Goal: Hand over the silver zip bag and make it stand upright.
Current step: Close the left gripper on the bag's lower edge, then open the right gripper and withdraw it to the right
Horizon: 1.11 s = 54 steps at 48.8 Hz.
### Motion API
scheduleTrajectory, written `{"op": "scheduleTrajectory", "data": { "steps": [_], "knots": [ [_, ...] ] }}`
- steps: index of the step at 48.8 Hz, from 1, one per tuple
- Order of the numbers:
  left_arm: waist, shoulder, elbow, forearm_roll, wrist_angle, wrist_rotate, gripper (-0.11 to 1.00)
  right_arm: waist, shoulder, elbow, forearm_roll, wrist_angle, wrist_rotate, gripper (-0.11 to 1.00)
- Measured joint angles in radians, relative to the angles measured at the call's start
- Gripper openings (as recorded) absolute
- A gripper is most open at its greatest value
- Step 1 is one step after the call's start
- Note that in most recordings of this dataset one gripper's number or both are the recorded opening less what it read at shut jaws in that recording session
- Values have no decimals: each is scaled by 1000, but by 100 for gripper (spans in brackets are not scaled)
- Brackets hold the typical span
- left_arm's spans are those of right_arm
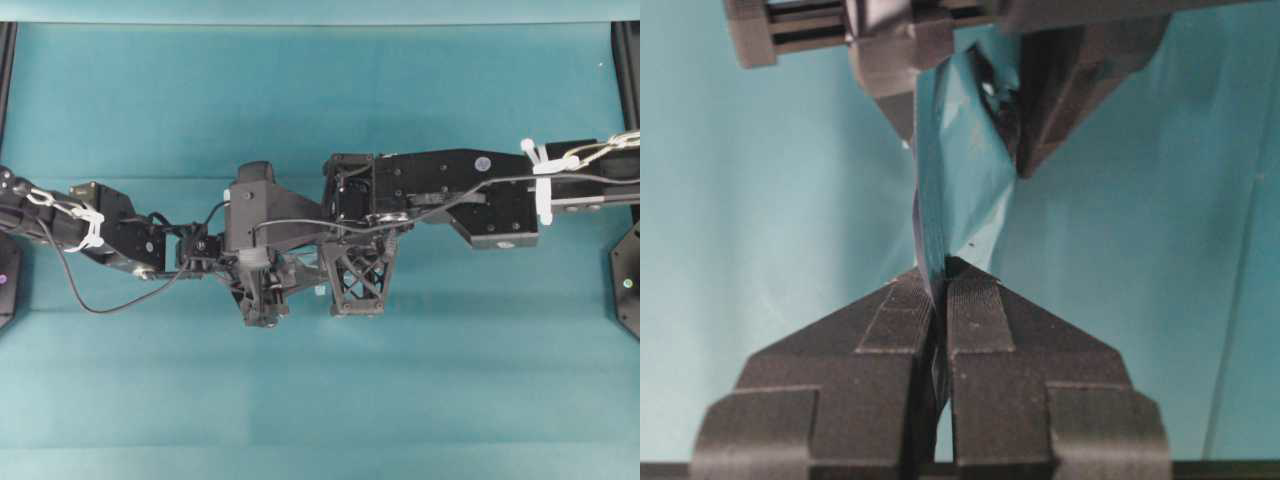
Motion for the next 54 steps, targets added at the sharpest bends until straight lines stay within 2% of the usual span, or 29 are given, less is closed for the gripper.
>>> {"op": "scheduleTrajectory", "data": {
  "steps": [21,25,28,31,37,42,45,54],
  "knots": [
    [-2,0,0,-2,0,-2,40,0,-8,14,0,2,0,1],
    [-3,0,-2,0,0,-2,40,0,-8,15,0,3,-2,5],
    [-3,0,-2,-2,0,-2,40,0,-8,15,3,5,-2,13],
    [-3,0,0,-2,2,-2,40,-2,-8,15,8,5,-2,26],
    [-6,0,0,-2,5,-3,38,2,-6,15,12,5,0,64],
    [-8,0,2,-2,8,-3,38,9,-6,17,11,-2,-2,87],
    [-8,-2,0,-2,6,-2,36,18,-6,17,6,-9,0,93],
    [-9,-2,5,-2,8,-2,36,31,-9,18,-2,-18,0,91]
  ]
}}
